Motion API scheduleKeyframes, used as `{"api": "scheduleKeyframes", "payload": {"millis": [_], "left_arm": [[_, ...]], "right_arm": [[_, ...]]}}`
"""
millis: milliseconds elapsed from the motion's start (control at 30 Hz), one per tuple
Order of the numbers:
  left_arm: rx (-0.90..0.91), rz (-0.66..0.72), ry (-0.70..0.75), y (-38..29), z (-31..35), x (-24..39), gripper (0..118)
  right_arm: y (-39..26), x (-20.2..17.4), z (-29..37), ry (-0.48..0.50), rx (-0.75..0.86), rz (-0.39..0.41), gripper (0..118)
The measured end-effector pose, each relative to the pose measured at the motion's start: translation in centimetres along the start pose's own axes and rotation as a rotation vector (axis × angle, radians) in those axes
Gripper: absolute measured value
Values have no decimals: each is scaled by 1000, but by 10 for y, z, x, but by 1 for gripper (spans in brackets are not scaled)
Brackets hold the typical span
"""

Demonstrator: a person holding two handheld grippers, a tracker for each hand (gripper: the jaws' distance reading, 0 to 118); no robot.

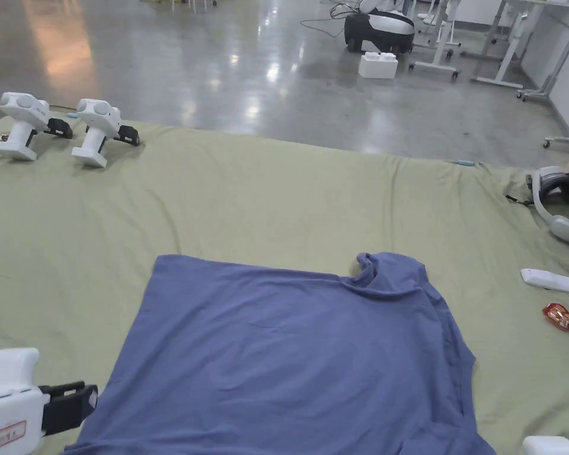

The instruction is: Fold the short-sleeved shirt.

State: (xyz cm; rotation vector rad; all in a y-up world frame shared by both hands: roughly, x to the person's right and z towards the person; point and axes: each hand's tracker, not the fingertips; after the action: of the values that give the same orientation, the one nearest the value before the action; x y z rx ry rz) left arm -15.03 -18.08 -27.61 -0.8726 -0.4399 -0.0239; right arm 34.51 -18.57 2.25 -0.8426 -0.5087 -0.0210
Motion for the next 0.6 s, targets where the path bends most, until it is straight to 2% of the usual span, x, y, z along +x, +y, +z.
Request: {"api": "scheduleKeyframes", "payload": {"millis": [133,233,367,433,467,500,533,600], "left_arm": [[86,-21,-23,19,3,28,68],[183,-32,-41,30,7,53,68],[332,-67,-36,42,10,78,66],[406,-117,13,46,12,91,61],[439,-140,34,48,14,98,55],[468,-158,53,48,17,105,41],[498,-174,58,50,19,111,25],[545,-184,82,54,21,119,21]], "right_arm": [[24,-16,8,29,177,-28,67],[46,-32,16,3,326,-44,66],[72,-52,27,-24,520,-104,62],[83,-62,32,-44,586,-109,48],[87,-66,33,-60,611,-111,33],[91,-71,34,-80,639,-111,22],[94,-75,35,-99,658,-106,17],[99,-80,36,-112,684,-122,12]]}}
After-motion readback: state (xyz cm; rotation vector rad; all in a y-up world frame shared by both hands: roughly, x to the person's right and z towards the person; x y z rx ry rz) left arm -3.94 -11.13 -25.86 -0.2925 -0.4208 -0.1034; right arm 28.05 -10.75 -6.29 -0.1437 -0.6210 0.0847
